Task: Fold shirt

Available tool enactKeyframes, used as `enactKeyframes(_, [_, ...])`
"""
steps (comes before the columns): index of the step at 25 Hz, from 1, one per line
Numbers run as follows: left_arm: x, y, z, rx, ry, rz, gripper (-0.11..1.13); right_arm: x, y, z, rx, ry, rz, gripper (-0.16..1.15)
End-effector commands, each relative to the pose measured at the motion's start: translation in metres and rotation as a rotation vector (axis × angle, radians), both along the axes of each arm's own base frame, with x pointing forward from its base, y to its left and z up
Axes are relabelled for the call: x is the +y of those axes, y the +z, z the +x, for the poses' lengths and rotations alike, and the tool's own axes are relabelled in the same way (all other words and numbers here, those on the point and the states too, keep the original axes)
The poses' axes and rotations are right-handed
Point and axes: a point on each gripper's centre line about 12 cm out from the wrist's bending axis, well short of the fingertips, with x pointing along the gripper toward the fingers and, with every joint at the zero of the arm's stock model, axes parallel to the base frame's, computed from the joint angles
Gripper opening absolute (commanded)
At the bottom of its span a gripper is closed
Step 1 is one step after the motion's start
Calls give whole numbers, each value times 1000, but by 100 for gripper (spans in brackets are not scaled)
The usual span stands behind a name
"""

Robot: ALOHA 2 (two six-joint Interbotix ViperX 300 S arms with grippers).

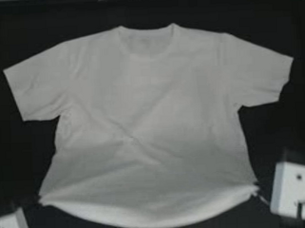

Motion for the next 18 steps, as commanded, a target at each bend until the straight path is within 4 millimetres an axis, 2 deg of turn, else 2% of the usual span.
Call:
enactKeyframes(1, [38, 19, -8, -63, 33, -29, 6, -32, 16, -6, -33, -22, 8, 7])
enactKeyframes(8, [104, 18, -12, -137, 75, -44, 6, -83, 13, -15, -34, -69, -33, 7])
enactKeyframes(11, [126, 14, -16, -170, 101, -47, 6, -105, 13, -17, -53, -96, -43, 7])
enactKeyframes(18, [164, 12, -29, -218, 164, -26, 6, -138, -4, -21, -51, -136, -79, 7])
